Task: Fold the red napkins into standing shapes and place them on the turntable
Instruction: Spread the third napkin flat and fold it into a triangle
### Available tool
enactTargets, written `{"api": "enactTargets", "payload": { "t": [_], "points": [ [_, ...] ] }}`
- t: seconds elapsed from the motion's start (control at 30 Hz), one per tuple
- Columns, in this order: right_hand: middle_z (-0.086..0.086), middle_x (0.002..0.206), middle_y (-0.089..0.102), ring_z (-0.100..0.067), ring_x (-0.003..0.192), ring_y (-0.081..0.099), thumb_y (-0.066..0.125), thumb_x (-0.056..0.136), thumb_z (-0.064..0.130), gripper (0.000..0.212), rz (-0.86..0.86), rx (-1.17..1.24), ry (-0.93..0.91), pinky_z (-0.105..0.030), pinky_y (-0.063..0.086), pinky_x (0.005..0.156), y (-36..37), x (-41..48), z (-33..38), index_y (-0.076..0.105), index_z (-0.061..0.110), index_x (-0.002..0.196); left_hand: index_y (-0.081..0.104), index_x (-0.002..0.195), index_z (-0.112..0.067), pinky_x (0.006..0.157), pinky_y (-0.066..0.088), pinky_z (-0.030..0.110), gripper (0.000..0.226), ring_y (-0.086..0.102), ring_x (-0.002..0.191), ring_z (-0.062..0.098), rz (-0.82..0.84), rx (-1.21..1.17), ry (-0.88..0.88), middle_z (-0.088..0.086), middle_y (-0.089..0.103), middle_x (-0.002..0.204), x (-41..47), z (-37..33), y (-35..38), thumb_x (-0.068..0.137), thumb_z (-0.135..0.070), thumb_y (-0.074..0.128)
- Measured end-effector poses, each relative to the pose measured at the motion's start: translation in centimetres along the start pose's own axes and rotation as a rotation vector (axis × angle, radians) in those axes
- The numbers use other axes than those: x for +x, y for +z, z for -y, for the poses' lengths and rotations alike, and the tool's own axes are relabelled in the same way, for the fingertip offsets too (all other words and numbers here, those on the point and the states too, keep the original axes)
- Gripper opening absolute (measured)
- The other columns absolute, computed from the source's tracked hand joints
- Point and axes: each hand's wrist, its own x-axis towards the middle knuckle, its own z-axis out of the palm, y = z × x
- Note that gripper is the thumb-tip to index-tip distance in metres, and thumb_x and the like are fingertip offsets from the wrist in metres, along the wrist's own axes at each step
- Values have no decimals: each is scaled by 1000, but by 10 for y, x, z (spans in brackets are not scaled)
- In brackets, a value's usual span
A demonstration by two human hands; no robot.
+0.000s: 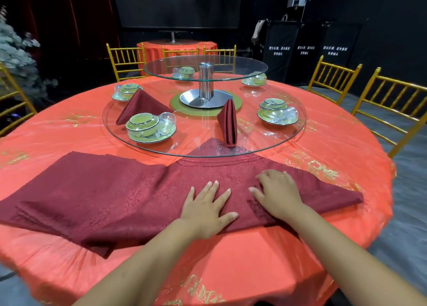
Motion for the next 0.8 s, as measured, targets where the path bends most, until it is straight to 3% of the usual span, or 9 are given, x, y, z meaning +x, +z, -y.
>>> {"api": "enactTargets", "payload": {
  "t": [0.13, 0.3, 0.47, 0.8],
  "points": [
    [0, 155, 26, -15, 145, 15, 33, 93, 59, 59, 81, 45, -124, -43, 3, 117, 10, -21, 15, 39, 26, 142, 1, 150, -41, 117, -8, 51, 71, -13, 147, 14, -15, 27, 9, 0, -9, 161, 20, 9, -7, 89, -72, 19],
    [4, 160, 2, -14, 147, -3, 19, 92, 66, 70, 233, 33, -110, -45, -5, 117, 22, -23, 16, 12, 30, 151, 3, 152, -31, 115, -9, 53, 75, -7, 148, 16, -92, 63, -80, 3, -1, 162, 28, 9, -20, 90, -70, 20],
    [7, 160, -3, -14, 147, -7, 17, 92, 67, 69, 222, 47, -87, -47, -5, 116, 31, -17, 15, 5, 33, 151, 7, 152, -33, 115, -7, 51, 81, -2, 148, 15, -93, 29, -38, 1, 5, 161, 8, 0, -7, 83, -76, 8],
    [9, 160, -5, -13, 146, -9, 16, 88, 69, 71, 219, 81, -32, -47, -7, 116, 35, -10, 15, 4, 36, 150, 0, 151, -38, 114, -14, 51, 75, -16, 145, 8, -89, -43, -49, -7, -11, 160, 3, 11, 9, 85, -73, 7]
  ]
}}
